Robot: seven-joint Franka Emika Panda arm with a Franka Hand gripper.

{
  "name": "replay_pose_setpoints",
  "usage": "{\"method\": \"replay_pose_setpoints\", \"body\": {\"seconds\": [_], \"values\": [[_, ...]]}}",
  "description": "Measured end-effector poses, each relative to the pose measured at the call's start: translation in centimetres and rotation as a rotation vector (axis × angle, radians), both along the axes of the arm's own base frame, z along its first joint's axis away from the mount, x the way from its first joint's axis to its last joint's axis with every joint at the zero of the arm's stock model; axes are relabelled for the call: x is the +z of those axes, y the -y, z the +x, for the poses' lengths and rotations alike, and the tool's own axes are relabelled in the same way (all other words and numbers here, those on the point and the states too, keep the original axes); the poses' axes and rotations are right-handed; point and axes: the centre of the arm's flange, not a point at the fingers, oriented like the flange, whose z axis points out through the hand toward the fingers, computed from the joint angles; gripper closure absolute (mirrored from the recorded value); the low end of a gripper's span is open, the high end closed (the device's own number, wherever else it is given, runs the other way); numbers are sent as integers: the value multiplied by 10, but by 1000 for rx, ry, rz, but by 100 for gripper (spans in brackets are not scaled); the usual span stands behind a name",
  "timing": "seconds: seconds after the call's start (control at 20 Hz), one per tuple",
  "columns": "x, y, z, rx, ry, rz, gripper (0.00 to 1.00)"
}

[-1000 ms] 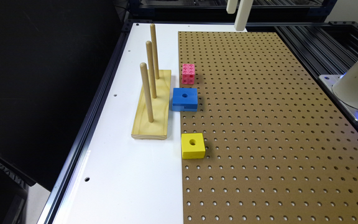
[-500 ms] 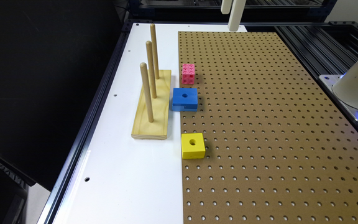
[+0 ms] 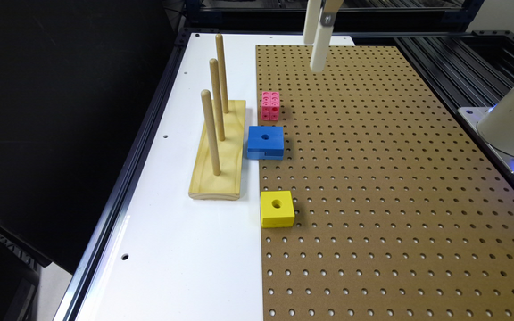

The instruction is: Pick up blue block.

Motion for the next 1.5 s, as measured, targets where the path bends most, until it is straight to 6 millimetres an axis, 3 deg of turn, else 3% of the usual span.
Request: {"method": "replay_pose_setpoints", "body": {"seconds": [0.6,1.0,1.35,1.5], "values": [[8,-10,5,1,19,-1,0],[-31,-11,15,0,5,3,0],[-38,-11,18,0,3,4,0],[-58,-11,21,0,-6,5,0]]}}
